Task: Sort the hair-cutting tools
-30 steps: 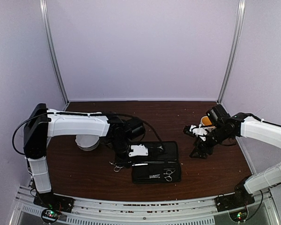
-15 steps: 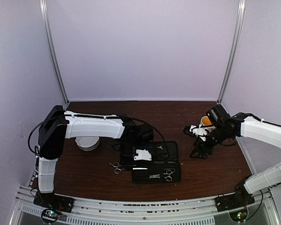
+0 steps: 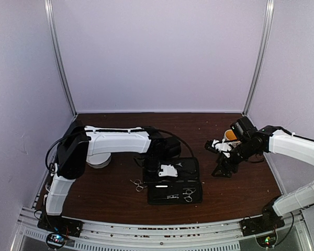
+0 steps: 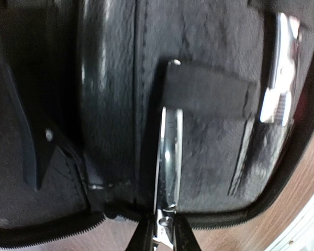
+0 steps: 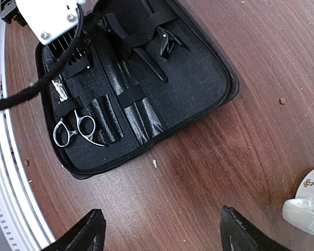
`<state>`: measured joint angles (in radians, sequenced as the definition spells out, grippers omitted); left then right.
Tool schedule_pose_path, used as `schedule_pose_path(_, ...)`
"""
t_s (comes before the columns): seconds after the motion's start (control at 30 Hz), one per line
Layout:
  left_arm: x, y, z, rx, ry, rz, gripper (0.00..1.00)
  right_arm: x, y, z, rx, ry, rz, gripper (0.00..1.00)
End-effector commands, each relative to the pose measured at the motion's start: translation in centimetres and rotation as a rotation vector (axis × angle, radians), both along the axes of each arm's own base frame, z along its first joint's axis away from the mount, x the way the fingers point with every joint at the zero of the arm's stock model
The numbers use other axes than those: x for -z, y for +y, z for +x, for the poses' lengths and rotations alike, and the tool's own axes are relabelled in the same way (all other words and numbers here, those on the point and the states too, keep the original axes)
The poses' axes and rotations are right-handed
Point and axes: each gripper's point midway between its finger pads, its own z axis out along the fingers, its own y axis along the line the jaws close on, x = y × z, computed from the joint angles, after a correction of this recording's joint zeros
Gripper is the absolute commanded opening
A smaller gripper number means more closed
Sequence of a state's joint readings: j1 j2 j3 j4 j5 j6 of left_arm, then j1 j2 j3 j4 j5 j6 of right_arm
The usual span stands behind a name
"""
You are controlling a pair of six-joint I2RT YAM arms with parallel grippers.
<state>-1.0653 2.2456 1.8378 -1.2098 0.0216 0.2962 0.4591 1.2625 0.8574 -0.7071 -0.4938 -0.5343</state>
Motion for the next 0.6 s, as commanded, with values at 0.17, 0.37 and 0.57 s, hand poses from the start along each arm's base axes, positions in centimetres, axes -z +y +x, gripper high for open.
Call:
schedule_pose_path(0.17,0.3,-2.7,-1.1,0.024,0.055,-0.039,0.00,-0.6,0.0,0.0,-0.007,-0.015,0.012,0.77)
schedule_pose_path(0.37,0.5,-3.7,-1.2,0.036,0.064,-0.055,0.00,-0.6,0.0,0.1,-0.007,-0.012,0.013,0.77)
schedule_pose_path(0.57,0.7,-4.8,-0.8,0.051,0.060,-0.084,0.00,-0.4,0.1,0.1,-0.007,-0.007,0.010,0.77)
